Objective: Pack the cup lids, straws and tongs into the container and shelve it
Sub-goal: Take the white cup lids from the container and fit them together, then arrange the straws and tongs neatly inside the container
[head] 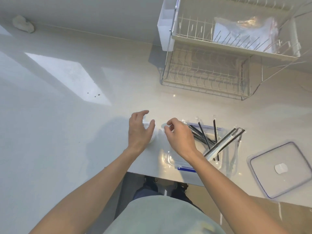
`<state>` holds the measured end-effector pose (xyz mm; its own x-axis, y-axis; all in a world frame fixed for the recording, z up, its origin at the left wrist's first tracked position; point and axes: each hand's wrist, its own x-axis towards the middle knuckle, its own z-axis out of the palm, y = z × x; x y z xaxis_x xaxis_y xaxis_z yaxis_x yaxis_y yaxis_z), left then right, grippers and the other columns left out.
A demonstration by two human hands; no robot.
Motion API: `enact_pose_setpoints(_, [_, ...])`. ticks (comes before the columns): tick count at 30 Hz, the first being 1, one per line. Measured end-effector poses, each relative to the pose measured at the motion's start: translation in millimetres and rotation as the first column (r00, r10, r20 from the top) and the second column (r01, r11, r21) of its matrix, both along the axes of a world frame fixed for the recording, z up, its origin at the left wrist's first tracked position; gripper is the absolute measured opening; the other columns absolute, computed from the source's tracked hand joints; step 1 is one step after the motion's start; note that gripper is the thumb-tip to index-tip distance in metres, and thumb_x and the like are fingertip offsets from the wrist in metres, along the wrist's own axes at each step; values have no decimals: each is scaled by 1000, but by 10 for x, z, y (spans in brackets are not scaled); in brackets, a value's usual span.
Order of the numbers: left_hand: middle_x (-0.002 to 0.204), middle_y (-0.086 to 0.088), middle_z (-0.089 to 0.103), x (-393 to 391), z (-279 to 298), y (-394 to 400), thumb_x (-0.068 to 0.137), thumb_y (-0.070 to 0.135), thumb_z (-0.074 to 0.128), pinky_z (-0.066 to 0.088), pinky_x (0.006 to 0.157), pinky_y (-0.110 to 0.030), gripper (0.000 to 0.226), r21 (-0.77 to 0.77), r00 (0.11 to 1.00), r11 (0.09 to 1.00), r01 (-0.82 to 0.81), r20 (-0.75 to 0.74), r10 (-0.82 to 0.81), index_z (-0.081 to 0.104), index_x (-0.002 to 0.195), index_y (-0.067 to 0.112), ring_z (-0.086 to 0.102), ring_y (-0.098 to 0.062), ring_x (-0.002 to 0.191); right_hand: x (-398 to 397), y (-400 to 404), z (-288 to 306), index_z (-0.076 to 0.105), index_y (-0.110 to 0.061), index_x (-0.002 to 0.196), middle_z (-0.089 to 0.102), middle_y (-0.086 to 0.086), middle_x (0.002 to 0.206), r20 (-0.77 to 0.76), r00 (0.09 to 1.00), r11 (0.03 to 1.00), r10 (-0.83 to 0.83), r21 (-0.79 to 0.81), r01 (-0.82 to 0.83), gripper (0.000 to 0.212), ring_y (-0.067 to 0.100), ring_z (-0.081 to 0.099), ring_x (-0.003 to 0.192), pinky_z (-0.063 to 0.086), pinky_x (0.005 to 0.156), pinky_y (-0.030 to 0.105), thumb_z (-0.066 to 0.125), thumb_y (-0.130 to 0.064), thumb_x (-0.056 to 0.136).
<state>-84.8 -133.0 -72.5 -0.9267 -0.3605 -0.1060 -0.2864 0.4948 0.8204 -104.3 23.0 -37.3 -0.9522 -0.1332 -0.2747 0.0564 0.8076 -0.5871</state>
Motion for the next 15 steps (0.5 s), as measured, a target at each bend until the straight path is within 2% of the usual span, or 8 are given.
enact_pose_setpoints(2, [116, 3, 60, -77, 93, 242, 90, 18, 71, 48, 90, -27, 29, -65, 982, 990, 123, -134, -131, 67, 118, 18, 56, -17, 109, 73, 304, 18, 66, -16, 101, 69, -4, 87, 7, 993, 991, -121, -57, 121, 16, 19, 64, 81, 51, 72, 37, 59, -30, 98])
enact_pose_setpoints(4, [109, 2, 63, -135, 146, 486, 88, 15, 72, 48, 87, -24, 22, -143, 930, 950, 276, -211, -302, 70, 110, 16, 58, -16, 103, 163, 596, 17, 66, -19, 95, 68, -7, 82, 30, 976, 972, -218, -88, 220, 12, 13, 65, 78, 52, 69, 33, 60, -29, 98])
enact_pose_setpoints(6, [103, 2, 66, -162, 194, 748, 88, 15, 72, 51, 84, -27, 18, -185, 858, 882, 433, -215, -466, 72, 106, 15, 61, -17, 97, 260, 874, 24, 67, -20, 94, 68, -9, 83, 37, 951, 946, -307, -93, 310, 10, 10, 65, 78, 49, 67, 28, 61, -28, 98])
enact_pose_setpoints(9, [93, 3, 71, -125, 173, 1099, 88, 18, 69, 55, 77, -36, 12, -196, 771, 793, 577, -188, -608, 73, 99, 14, 65, -18, 89, 378, 1220, 25, 65, -20, 90, 68, -8, 81, 61, 906, 903, -419, -79, 422, 9, 11, 63, 76, 43, 63, 27, 63, -25, 97])
enact_pose_setpoints(11, [96, 2, 72, -80, 154, 1302, 89, 22, 67, 56, 80, -38, 17, -134, 718, 723, 678, -87, -690, 73, 102, 14, 67, -17, 91, 437, 1415, 13, 65, -19, 93, 69, -4, 84, 86, 883, 884, -462, -39, 467, 7, 15, 63, 76, 42, 62, 27, 63, -25, 96])
enact_pose_setpoints(13, [105, -1, 73, -25, 146, 1475, 92, 28, 64, 57, 84, -39, 26, -49, 641, 640, 767, 105, -760, 72, 112, 15, 68, -17, 95, 486, 1561, -9, 66, -16, 98, 70, -1, 89, 93, 871, 875, -482, 4, 483, 8, 19, 65, 78, 44, 65, 30, 63, -23, 96])
enact_pose_setpoints(15, [114, -2, 72, 35, 137, 1631, 94, 32, 63, 56, 87, -38, 34, 4, 575, 594, 804, 248, -780, 68, 123, 15, 67, -19, 101, 528, 1685, -31, 66, -14, 102, 70, 2, 94, 79, 866, 869, -495, 51, 492, 10, 22, 65, 81, 45, 67, 32, 62, -21, 96])
